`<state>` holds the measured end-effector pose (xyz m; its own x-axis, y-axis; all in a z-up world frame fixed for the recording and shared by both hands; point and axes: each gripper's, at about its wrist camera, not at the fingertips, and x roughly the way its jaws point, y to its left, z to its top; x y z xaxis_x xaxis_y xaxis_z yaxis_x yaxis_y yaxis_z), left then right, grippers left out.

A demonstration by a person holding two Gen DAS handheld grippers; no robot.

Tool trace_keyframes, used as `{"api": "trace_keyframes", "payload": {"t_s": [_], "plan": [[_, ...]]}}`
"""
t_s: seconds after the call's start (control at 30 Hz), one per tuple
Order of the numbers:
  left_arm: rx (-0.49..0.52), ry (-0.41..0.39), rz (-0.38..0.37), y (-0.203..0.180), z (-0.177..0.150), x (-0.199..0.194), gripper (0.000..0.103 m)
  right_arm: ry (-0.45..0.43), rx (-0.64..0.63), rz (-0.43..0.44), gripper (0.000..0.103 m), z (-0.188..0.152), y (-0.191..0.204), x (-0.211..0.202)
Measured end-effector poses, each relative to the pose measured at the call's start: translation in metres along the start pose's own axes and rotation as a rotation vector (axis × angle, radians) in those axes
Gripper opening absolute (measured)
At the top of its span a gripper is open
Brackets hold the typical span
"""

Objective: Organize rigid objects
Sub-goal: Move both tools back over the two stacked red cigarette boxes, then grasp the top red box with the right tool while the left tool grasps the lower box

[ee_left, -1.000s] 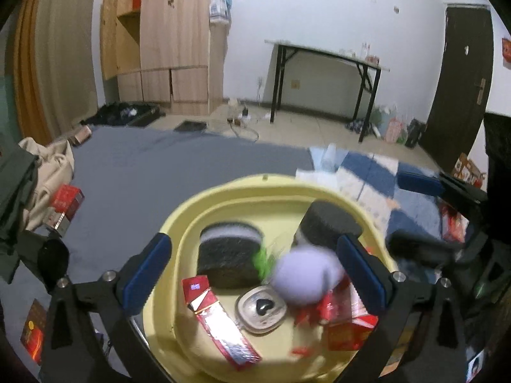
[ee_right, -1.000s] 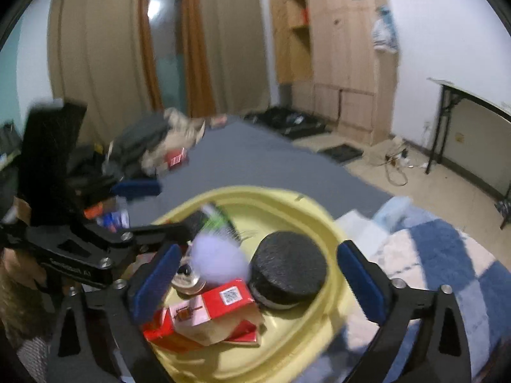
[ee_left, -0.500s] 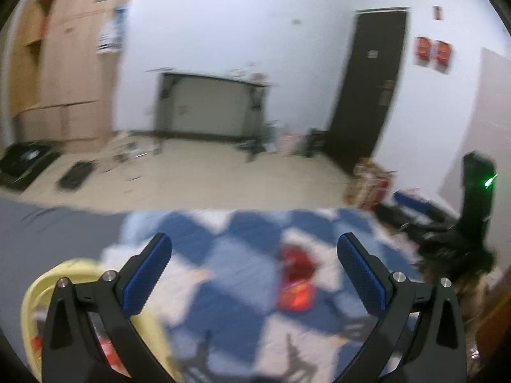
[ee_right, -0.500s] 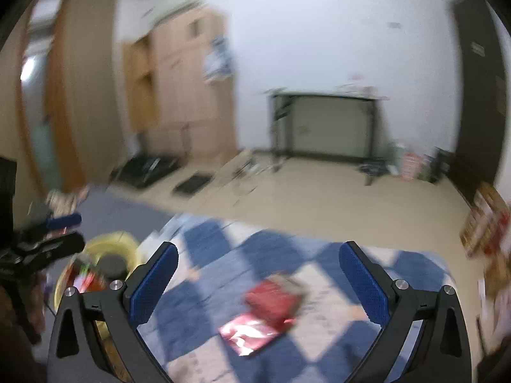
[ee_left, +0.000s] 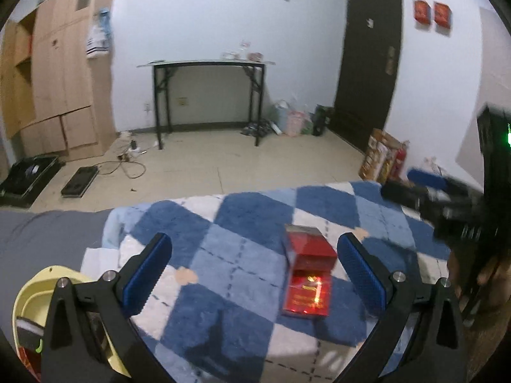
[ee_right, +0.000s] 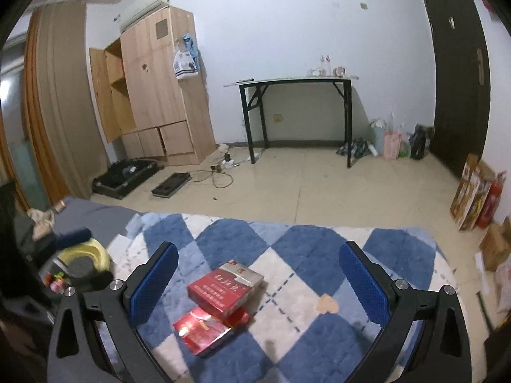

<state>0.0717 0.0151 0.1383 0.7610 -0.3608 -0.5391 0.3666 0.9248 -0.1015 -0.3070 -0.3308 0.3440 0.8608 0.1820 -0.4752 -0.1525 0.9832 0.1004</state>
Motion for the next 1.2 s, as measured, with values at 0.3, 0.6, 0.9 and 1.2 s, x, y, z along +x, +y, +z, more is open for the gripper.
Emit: {"api": "trace_keyframes", "payload": {"t_s": [0.3,0.6,0.9,1.2], "plan": [[0.019,0.006,0.076,0.008,-0.004,0.008,0.103,0.085,0.039,0.041,0.103,0.005,-0.010,0.043],[0.281,0.166,-0.046,-0.020,-0.026,0.028,0.103,0.104,0.103,0.086,0.103,0.005,-0.023,0.052],[0.339,0.286,-0.108,-0.055,-0.055,0.067,0.103,0.316,0.221,0.209,0.103,-0.001,-0.033,0.106],[0.353,0.266,-0.158,-0.088,-0.081,0.094,0.103,0.436,0.290,0.227,0.103,0.002,-0.050,0.155]]}}
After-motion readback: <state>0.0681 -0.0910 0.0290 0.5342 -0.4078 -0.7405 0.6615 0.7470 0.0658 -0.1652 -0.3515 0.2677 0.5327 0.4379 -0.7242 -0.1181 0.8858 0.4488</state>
